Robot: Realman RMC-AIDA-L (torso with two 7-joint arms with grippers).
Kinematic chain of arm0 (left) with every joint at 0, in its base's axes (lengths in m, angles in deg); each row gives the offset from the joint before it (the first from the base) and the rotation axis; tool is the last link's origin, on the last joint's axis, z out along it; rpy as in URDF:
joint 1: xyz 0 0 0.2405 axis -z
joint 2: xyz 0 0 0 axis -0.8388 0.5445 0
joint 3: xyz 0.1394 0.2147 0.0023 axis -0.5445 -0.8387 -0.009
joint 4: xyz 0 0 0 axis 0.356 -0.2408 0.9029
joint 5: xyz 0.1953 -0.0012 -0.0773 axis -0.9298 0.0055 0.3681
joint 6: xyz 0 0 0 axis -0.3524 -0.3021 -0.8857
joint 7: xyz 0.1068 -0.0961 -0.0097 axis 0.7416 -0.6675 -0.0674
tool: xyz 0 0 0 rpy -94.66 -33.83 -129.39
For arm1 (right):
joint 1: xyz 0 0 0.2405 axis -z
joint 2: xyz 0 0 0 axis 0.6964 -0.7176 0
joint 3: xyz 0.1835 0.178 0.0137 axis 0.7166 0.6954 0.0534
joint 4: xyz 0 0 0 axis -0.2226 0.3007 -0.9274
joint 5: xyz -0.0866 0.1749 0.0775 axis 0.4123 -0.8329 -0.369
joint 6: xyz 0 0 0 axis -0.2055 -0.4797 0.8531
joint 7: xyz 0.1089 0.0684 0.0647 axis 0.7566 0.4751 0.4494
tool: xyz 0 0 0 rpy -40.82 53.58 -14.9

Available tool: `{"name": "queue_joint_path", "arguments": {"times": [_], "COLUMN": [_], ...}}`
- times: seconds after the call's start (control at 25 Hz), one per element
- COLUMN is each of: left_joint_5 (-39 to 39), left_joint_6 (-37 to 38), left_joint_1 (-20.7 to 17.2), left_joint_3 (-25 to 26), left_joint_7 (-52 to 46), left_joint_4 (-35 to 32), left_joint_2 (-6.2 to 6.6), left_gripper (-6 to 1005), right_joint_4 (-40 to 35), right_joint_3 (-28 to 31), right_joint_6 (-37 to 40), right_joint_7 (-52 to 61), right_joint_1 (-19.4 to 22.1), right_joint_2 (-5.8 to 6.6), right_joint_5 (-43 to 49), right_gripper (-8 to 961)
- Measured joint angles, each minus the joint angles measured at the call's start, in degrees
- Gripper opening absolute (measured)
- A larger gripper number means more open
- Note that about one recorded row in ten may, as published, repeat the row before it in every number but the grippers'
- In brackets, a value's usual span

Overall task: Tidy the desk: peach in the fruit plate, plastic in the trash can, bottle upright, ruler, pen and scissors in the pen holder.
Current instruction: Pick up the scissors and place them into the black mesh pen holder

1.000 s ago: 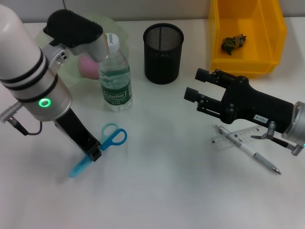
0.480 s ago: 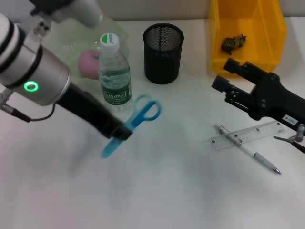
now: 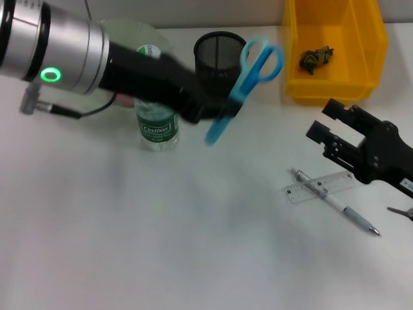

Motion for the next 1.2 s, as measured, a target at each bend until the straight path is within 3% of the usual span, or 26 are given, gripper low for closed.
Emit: {"name": "queue_joint_path", "arguments": {"times": [0.16,0.32,0.44,0.48,0.52,0.6,0.84,1.04,1.2], "left_joint_5": [7.81,18.47,21.89,24.15,29.69,32.61,35.50,36.46,36.51], "left_joint_6": [-6.15,-11.03,-13.05,-14.76,-20.97,-25.44,-34.45,-49.27,-53.59], "left_joint_1": [-1.49,-2.10,-2.13,-2.13,-2.11,-1.90,-1.11,-0.43,0.03], "left_joint_3": [-0.16,-0.60,-1.39,-2.22,-5.33,-7.39,-12.22,-20.03,-21.87], "left_joint_7": [5.98,15.68,19.56,22.30,31.00,35.71,41.25,44.70,44.73], "left_joint_4": [2.59,9.44,12.58,14.61,20.72,23.79,26.38,26.63,26.69], "left_joint_2": [-0.01,-0.05,-0.08,-0.09,-0.11,-0.17,-0.23,-0.26,-0.27], "left_gripper": [229,230,231,232,232,233,235,237,239], "right_joint_4": [0.35,1.51,2.12,2.63,2.63,3.24,3.99,5.60,6.34], "right_joint_3": [-0.01,-0.21,-0.60,-0.73,-0.73,-0.72,-0.72,-0.69,-0.44], "right_joint_6": [0.49,0.80,1.01,1.47,1.47,2.11,2.29,2.29,2.28], "right_joint_7": [-0.01,-0.03,-0.04,-0.04,-0.04,-0.04,-0.05,-0.05,-0.05], "right_joint_1": [0.74,1.00,1.02,1.06,1.06,1.12,1.27,1.30,1.31], "right_joint_2": [-0.01,-0.01,-0.01,-0.01,-0.01,-0.01,-0.04,-0.10,-0.09], "right_joint_5": [0.00,0.08,0.28,0.39,0.39,0.44,0.48,0.50,0.50], "right_gripper": [663,661,661,661,661,662,662,662,663]}}
